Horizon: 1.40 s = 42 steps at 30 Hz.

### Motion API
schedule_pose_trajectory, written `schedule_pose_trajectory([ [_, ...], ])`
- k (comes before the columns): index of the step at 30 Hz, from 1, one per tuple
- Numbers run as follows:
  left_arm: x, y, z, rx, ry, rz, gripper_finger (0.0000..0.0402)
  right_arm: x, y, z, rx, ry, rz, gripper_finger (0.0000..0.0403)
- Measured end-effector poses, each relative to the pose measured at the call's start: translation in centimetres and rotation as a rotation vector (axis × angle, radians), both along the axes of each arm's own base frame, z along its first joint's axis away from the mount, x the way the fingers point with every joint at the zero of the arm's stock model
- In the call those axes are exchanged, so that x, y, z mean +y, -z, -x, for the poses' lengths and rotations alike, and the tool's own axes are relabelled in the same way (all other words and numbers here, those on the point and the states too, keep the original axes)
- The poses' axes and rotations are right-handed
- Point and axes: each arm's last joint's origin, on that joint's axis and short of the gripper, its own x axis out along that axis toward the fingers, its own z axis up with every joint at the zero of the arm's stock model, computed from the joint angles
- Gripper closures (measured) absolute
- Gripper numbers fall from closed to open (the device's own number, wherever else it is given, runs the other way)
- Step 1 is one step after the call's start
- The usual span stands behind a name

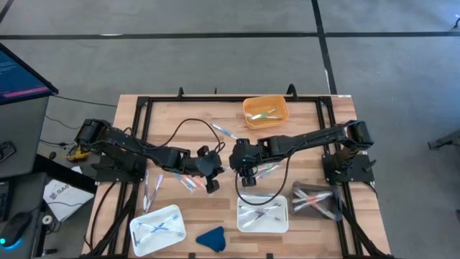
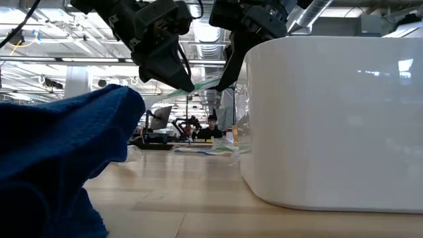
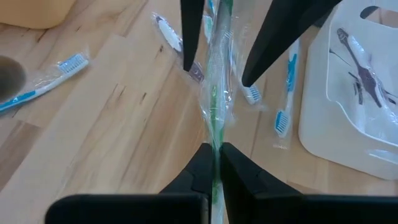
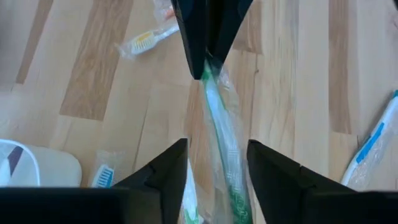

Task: Pick & Place Toothbrushes
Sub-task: Put the green toothbrush into the yellow bin

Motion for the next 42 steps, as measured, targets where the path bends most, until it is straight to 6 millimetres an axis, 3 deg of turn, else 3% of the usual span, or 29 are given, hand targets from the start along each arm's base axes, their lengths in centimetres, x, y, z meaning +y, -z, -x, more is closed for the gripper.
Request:
schedule_pose_trajectory([
  [9,0.0,0.0,0.0,0.004,0.000,-0.001,0.0394,0.0,0.0,0.0,0.000,-0.009,0.005,0.0319],
  [15,0.0,0.0,0.0,0.004,0.002,0.001,0.0357,0.0,0.1,0.1,0.017,-0.061,0.043,0.0387],
  [22,0.0,-0.2,0.1,-0.002,0.020,-0.019,0.0324,0.0,0.1,0.1,0.018,-0.066,0.044,0.0381],
  [29,-0.7,-3.1,0.6,-0.146,0.110,-0.094,0.0324,-0.8,0.1,0.0,0.012,-0.039,0.041,0.0382],
  [34,-2.7,-5.4,2.1,-0.239,0.122,-0.253,0.0330,-1.6,-0.2,-0.3,-0.032,0.031,0.020,0.0387],
  [38,-4.5,-6.6,3.6,-0.290,0.083,-0.367,0.0340,-2.8,-2.0,0.0,-0.118,0.159,0.032,0.0387],
  [42,-5.7,-7.3,5.0,-0.329,0.061,-0.402,0.0352,-3.7,-2.5,1.6,-0.146,0.198,0.042,0.0387],
])
